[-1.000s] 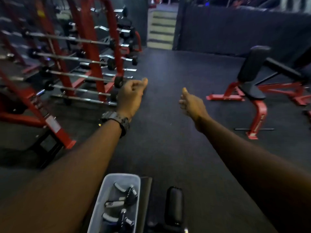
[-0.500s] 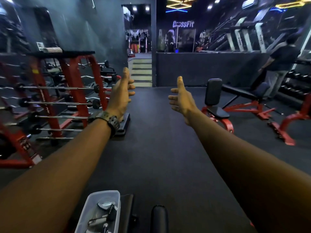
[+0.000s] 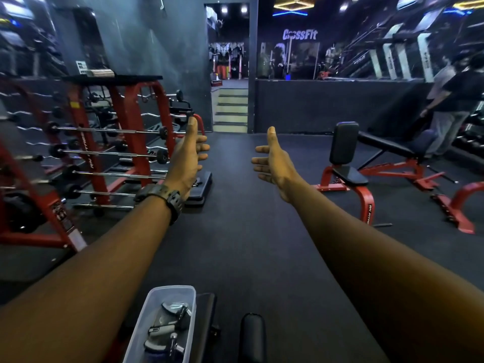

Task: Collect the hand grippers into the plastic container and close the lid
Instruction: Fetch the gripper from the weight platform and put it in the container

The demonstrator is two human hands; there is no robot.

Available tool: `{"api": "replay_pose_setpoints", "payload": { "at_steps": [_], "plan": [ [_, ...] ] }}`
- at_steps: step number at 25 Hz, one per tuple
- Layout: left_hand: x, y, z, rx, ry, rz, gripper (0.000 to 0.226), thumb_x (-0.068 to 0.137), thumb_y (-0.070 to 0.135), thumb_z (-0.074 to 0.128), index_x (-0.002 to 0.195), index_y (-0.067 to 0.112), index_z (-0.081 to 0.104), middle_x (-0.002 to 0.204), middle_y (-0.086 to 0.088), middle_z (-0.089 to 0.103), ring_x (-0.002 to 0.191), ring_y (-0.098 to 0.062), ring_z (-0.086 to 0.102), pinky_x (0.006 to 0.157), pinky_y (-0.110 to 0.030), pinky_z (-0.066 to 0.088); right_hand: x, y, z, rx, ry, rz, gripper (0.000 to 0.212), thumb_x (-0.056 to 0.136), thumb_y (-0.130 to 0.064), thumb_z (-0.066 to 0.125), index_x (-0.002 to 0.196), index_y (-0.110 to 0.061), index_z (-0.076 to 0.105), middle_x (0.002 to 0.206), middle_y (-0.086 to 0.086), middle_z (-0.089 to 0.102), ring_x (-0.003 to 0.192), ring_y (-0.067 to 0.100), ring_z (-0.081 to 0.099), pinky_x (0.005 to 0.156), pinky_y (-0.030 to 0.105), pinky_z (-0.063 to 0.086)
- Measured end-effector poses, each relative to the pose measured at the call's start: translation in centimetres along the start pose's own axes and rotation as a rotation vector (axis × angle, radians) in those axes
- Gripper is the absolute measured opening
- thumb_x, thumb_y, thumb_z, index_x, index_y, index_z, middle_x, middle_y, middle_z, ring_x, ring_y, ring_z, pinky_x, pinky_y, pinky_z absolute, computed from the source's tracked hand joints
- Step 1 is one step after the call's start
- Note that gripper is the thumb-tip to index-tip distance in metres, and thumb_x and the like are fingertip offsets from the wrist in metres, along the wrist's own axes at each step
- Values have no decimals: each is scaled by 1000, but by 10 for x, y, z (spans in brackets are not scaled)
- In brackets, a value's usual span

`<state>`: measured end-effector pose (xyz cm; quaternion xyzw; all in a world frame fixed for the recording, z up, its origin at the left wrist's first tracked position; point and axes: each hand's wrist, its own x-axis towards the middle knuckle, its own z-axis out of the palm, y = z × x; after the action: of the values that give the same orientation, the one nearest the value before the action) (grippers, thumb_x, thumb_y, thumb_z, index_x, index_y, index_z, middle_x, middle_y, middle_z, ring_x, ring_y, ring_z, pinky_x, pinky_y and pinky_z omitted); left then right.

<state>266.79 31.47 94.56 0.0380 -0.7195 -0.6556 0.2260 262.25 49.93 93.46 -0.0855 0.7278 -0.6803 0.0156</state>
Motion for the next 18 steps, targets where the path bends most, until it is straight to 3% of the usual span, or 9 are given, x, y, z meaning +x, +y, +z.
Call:
{"api": "replay_pose_setpoints", "payload": {
  "at_steps": [6,12,16,18],
  "plan": [
    [31,-7,-7,8,7,24,75,99,67,23,128,9,61,114,-8,62,103,-22,57,89,-39,45,26,-3,10,-19,17,-20,74,95,-70,25,129,-12,58,119,12,66,110,27,63,95,40,52],
    [63,-36,1,23,17,-28,77,99,67,24,128,7,61,118,-14,66,103,-25,58,87,-39,46,68,18,22,-51,-8,9,75,94,-71,25,127,-13,59,119,12,66,109,27,64,94,41,53],
    [88,-57,22,55,64,-68,76,99,68,23,127,9,62,130,-17,65,113,-30,63,99,-47,50,116,34,9,-38,-56,10,76,94,-72,25,128,-13,59,118,12,66,107,26,64,93,40,53],
    [108,-66,48,63,105,-55,75,99,68,23,126,9,61,127,-16,65,108,-25,62,95,-45,51,150,44,-9,-27,-88,1,77,93,-73,25,128,-13,59,118,11,66,106,24,64,89,38,53]
  ]
}}
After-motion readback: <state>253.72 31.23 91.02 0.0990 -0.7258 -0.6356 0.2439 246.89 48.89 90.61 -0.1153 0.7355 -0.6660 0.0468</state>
